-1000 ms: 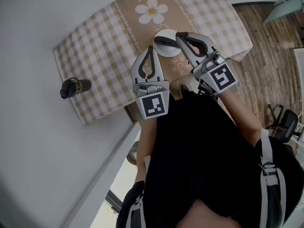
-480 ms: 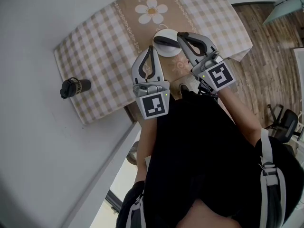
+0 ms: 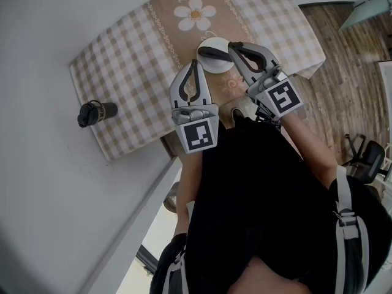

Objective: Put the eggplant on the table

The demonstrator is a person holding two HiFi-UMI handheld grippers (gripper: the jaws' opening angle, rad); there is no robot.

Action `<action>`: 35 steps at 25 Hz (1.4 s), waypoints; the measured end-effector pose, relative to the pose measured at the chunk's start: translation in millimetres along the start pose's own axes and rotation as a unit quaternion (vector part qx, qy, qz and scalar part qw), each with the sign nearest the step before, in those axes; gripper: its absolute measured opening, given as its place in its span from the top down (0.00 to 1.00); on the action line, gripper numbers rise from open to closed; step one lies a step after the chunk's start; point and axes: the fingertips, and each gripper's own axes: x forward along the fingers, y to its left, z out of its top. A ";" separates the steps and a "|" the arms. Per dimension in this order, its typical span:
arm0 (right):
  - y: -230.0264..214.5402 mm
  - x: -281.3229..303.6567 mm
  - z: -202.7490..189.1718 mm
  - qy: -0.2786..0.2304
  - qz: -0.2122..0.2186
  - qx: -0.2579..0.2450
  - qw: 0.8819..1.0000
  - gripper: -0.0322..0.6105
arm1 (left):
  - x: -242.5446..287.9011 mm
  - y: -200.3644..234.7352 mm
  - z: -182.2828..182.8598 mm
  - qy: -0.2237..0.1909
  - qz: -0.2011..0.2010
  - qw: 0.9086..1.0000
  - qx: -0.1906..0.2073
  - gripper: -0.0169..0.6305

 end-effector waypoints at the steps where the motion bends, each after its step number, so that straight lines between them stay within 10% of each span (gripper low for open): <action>1: -0.2 0.1 -0.8 0.001 0.000 0.001 1.000 0.95 | 0.1 0.2 -0.2 0.000 0.000 1.000 0.000 0.96; 35: -0.9 0.2 -4.1 0.006 0.005 0.001 1.000 0.95 | 0.5 -2.2 -3.5 0.003 0.003 1.000 0.004 0.96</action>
